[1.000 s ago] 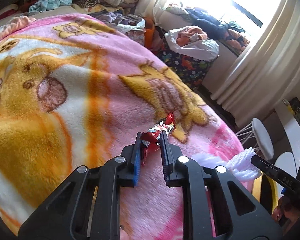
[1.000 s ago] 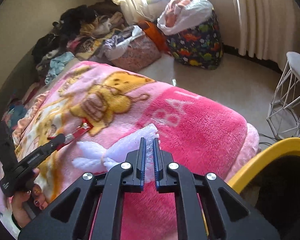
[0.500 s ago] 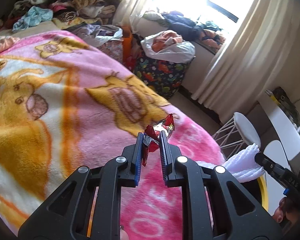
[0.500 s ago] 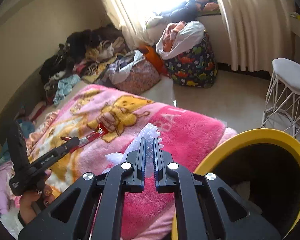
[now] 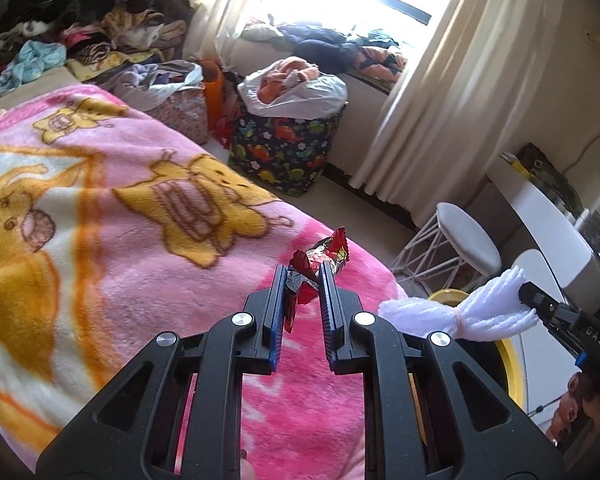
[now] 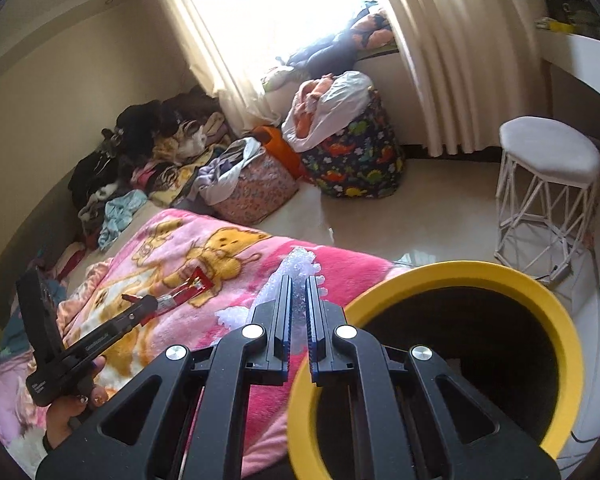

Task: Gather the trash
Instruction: 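Carry the red wrapper and white foam net over the yellow bin with both tools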

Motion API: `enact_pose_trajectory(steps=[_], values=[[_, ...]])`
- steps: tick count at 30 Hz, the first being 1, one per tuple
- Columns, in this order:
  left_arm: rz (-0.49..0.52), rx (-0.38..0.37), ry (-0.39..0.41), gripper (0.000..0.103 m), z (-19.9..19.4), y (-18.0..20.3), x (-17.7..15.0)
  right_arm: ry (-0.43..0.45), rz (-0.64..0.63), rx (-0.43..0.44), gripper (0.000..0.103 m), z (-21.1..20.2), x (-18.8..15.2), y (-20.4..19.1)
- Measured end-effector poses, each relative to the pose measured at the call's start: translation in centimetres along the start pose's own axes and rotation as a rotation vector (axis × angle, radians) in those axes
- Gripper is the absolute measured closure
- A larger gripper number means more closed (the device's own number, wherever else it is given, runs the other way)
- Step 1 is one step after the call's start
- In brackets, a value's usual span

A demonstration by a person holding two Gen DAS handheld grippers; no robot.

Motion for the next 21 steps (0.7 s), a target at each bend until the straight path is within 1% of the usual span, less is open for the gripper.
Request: enact_pose_trajectory(steps=[14,21], values=[[0.09,-0.056,-0.008,0.092,-0.3,5.1,-0.9,0.046,0.066,-0.054,0.096,-3.2,-0.2,3.9],[0.118,-0.077,-0.012,0.092,-0.5,6.7,-1.3,0.059,0.08,-0.073,0.096,-4.1,-0.3,5.2]])
Point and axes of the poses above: each gripper's, at about its wrist camera, not at the fingertips, and z roughly the way its jaws point, y to its right, x to its top, the point moved 8 cm from there along z, roughly the way its jaws point, and after that the axes turned 1 degree about z, right-handed, at the moved point
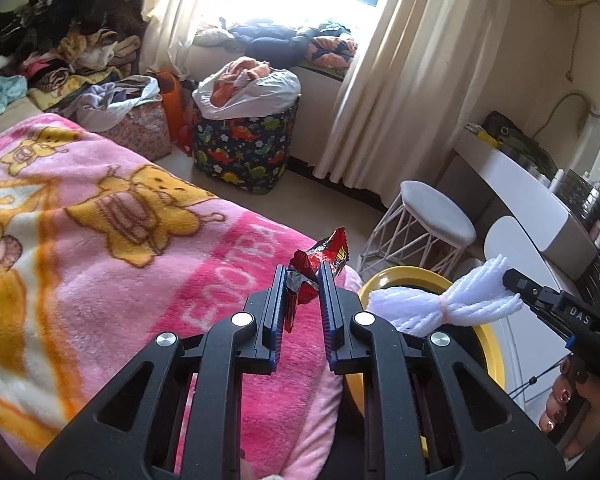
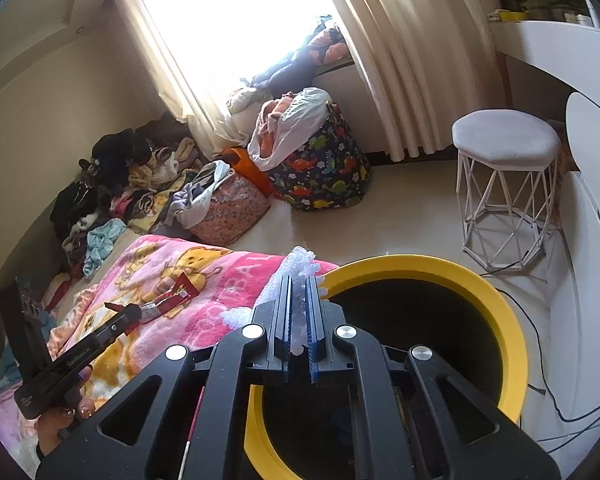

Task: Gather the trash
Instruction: 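Carry the red wrapper and white foam net over the yellow bin with both tools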

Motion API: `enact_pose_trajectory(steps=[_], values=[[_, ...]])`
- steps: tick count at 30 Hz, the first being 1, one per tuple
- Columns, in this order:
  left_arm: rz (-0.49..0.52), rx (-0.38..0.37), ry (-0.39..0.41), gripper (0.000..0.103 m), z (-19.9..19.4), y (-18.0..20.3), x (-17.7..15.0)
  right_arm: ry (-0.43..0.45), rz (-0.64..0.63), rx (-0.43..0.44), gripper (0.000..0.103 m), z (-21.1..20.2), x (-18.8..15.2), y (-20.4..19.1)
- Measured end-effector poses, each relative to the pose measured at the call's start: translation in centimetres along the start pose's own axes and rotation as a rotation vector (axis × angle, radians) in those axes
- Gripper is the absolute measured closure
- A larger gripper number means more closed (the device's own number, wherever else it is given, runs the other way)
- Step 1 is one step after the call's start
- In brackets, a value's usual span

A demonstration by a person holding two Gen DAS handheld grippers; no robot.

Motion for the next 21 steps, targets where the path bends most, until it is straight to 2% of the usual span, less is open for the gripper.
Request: enact_pose_trajectory(steps=[21], values=[[0.073,-0.056,-0.02,0.092,0.3,4.2,-0.8,0.035,0.024,-0.075,0.096,-2.1,0.1,3.1]])
Point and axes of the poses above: each gripper's, at about its wrist camera, not at the fingertips, and z roughly the way its jaws point, y to its right, x to its top, the point moved 8 cm from there along z, roughly the way its jaws point, and after that the axes turned 1 degree about z, right-handed, at the moved point
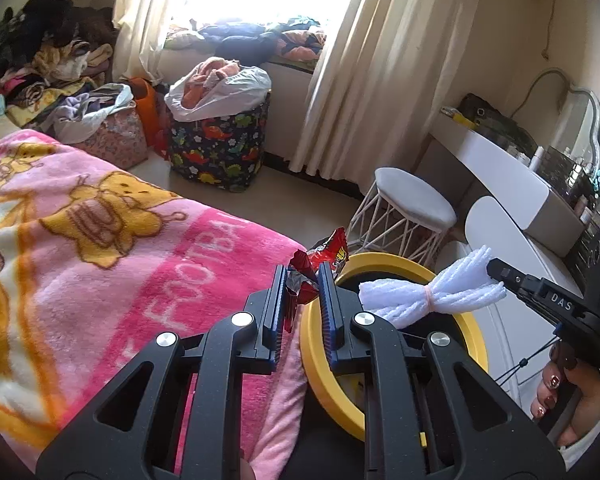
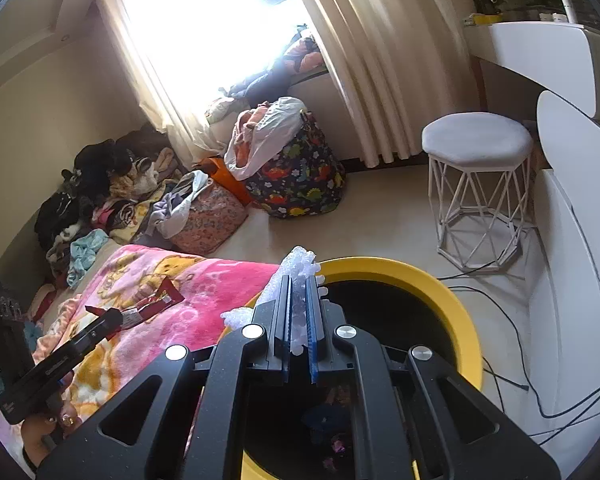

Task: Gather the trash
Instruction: 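Carry the red wrapper and white foam net over the yellow bin with both tools, then open both tools over the bin opening to drop the wrapper and net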

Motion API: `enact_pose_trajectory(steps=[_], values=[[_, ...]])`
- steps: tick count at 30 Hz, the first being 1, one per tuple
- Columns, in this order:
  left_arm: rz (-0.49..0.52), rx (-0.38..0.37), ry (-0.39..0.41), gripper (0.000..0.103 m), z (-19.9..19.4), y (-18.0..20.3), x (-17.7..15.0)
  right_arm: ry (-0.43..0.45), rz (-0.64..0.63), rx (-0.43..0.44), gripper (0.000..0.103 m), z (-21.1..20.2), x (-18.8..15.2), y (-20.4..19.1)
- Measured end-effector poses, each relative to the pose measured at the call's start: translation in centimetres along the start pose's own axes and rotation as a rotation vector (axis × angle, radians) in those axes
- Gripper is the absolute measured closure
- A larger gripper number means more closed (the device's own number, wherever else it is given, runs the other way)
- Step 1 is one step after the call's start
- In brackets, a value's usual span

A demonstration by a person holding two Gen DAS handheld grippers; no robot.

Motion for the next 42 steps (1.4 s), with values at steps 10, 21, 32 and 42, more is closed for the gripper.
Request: enact_pose_trajectory(steps=[10,21,32,42], values=[[0.033,-0.02,-0.023,0.092,0.7,1.9,-0.7,0.013,0.016,-0.043,0.096,-0.3,0.0,1.7],[0.078,-0.055,-0.058,0.092,1.6,4.3,-2.0,0.034,0.033,-0.116,0.096,-0.5,0.0,4.2],[0.128,-0.098,-0.106,0.092,2.7,6.7,-3.7,0.037,0.041,-0.179,0.096,-0.4,-0.3,6.3],[0.156,-0.12,-0.154,0.092,3.8,7.8,-5.4,-0.012,0.044,-0.184,0.096,0.8,-1.4,6.7]])
Point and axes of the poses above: each gripper's, at about its wrist camera, not at the fingertips, and z roughly the way its jaws point, y to its right, x to its top, the point moved 8 cm from there along z, roughly the way its jaws point, and after that the axes turned 1 degree about z, right-handed, at the moved point
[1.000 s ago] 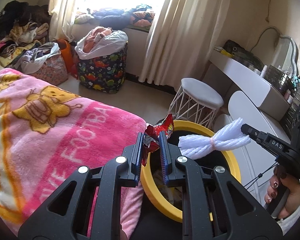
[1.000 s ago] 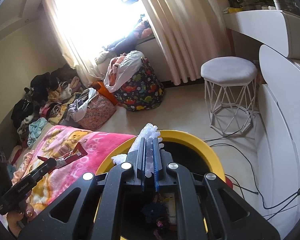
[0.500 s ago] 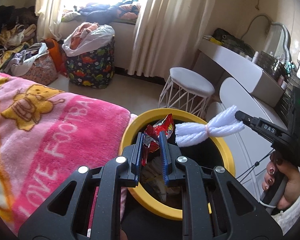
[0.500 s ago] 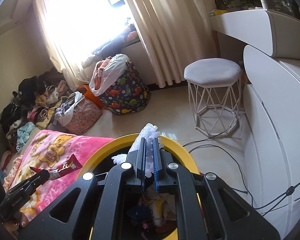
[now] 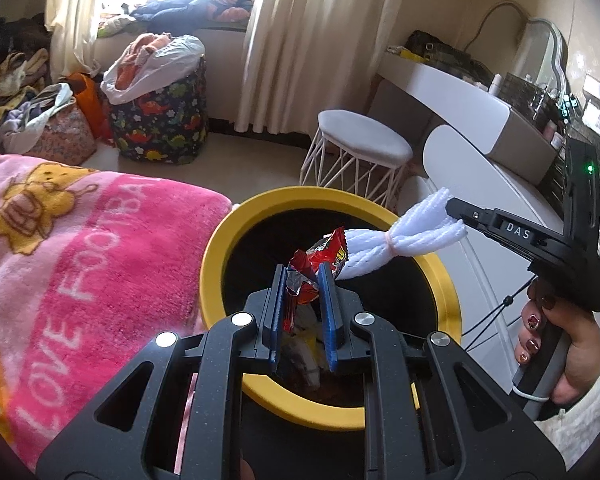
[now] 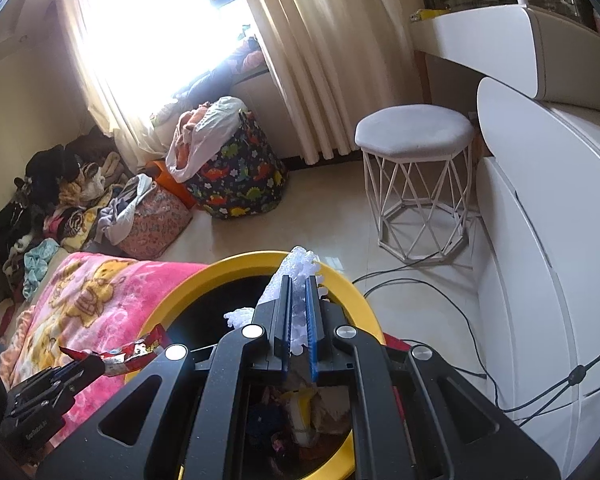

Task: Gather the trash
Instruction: 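Open both tools over the bin opening to drop the wrapper and net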

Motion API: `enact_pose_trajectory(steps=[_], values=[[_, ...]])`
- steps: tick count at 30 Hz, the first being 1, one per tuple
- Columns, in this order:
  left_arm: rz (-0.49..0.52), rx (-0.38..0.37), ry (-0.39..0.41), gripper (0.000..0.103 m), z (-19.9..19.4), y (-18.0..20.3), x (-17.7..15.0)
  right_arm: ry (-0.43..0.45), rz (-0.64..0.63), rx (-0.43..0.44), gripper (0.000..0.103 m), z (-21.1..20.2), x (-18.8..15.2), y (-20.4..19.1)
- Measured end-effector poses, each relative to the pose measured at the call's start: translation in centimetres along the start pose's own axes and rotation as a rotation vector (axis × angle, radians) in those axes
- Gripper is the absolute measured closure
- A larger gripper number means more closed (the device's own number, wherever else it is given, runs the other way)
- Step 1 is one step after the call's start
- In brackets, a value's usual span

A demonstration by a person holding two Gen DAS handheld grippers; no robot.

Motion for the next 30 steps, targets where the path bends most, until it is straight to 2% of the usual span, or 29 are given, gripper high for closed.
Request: enact_pose_trajectory(steps=[19,21,24,26,30], values=[[0.039,-0.031,-0.063,0.091,2.0,1.8,-1.1,-0.045,0.007,0.01,0.095,0.9,-0.5,0.3],[0.043,-0.033,-0.064,0.085,2.1,1.8,-1.2,-0.051,0.011,0.011,0.092,0.9,-0.6,0.4],[0.038,-0.04,-0.07,0.077,2.1,1.8,-1.2,-0.052,0.018,0.015,0.082,1.0,-0.8,0.4],[0.037,-0.038,-0.071,0.064,2.1,1.8,-1.3,-0.054,0.019,0.014,0.079,0.9,-0.9,0.4],[0.03,-0.032,-0.07,0.046,1.9,1.6,-1.3,-0.054,0.016,0.016,0.07,0.9,-0.9,0.3]])
Point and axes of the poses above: each gripper's, at about its wrist camera, not at the fingertips, and z roughly the way its jaws point, y to its right, x to its top, the point moved 8 cm from there along z, roughly the way its jaws point, and after that the axes turned 1 degree about z, right-handed, at the moved point
